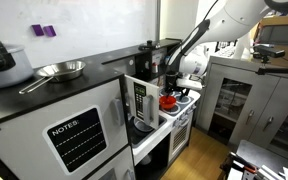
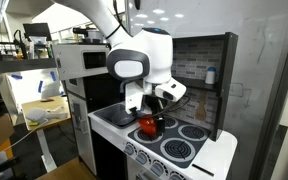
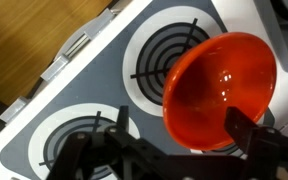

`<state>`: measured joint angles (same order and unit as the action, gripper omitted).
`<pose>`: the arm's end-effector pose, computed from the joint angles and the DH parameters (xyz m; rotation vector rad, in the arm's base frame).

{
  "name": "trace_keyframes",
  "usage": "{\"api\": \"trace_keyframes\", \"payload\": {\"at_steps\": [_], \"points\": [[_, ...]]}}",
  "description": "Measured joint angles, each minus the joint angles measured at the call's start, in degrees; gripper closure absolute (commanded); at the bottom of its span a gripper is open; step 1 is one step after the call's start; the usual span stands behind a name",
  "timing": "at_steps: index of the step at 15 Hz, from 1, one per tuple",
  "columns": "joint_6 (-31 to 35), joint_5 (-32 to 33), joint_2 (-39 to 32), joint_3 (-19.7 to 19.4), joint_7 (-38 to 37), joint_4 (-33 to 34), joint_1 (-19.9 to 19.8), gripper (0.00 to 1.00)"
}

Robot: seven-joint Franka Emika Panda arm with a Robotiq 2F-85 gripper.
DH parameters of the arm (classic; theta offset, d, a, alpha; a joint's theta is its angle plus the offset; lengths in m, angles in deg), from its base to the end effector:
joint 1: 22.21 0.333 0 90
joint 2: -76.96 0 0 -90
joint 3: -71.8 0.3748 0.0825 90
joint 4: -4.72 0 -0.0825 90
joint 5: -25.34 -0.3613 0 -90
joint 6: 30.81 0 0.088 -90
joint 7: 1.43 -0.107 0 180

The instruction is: Put the red bowl in the microwave

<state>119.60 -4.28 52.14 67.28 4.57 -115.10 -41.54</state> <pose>0.5494 -0.2523 0.2934 -2.7249 1.0585 -0.2415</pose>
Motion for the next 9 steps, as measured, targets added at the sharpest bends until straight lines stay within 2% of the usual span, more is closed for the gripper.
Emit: {"api": "trace_keyframes", "payload": {"at_steps": [9], "points": [[0.0, -0.1, 0.0, 0.2, 0.0, 0.0, -0.4, 0.97]]}}
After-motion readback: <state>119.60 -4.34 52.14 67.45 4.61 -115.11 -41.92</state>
